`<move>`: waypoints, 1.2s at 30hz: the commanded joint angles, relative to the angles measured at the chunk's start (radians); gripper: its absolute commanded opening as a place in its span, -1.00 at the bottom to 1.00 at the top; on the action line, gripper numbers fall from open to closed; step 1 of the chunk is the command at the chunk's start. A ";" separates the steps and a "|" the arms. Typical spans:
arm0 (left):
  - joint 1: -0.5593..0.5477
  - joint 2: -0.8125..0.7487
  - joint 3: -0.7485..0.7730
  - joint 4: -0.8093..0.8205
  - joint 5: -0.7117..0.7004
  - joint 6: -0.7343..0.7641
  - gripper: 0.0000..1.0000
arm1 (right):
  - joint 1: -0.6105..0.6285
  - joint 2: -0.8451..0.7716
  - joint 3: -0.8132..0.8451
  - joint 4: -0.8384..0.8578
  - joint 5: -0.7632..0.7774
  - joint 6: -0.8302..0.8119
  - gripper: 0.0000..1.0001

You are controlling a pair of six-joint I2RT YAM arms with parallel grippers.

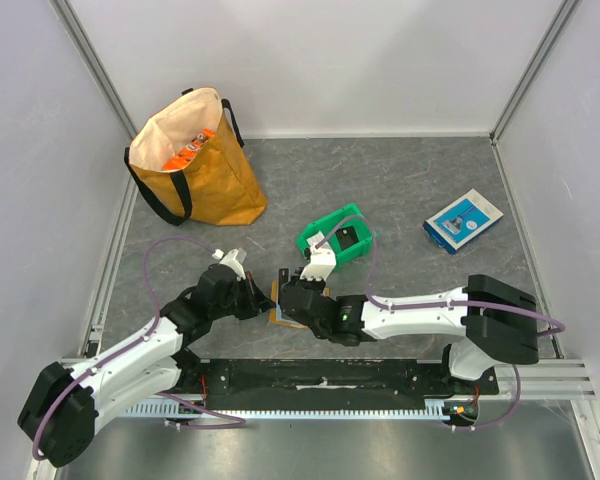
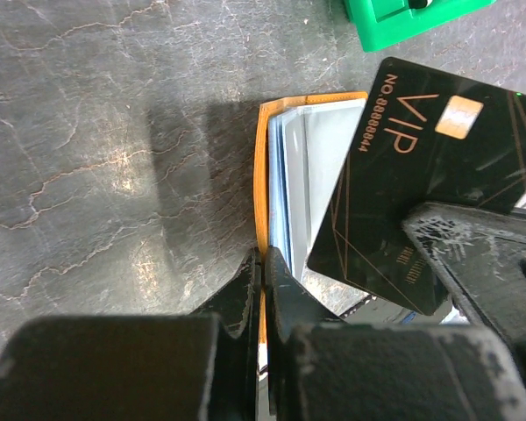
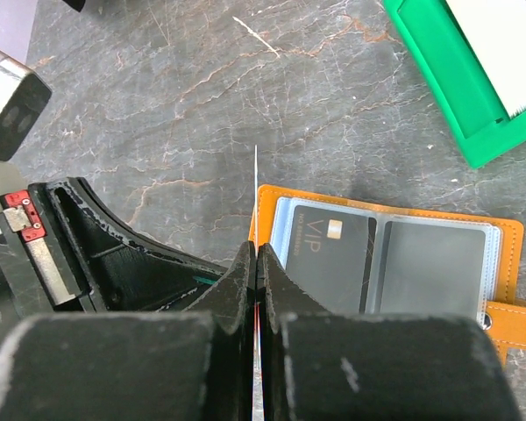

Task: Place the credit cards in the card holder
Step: Turn over the card slot in the card holder.

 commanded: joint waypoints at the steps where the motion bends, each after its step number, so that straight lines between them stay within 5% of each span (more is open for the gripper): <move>1: -0.002 -0.015 -0.004 0.019 0.006 -0.023 -0.96 | 0.006 0.033 0.048 0.004 0.051 0.016 -1.00; 13: -0.002 -0.024 -0.013 0.019 0.005 -0.026 -0.96 | 0.008 0.064 0.068 -0.095 0.076 0.019 -1.00; 36: -0.002 -0.033 -0.010 0.013 0.005 -0.027 -0.96 | 0.014 0.043 0.083 -0.022 0.032 -0.046 -1.00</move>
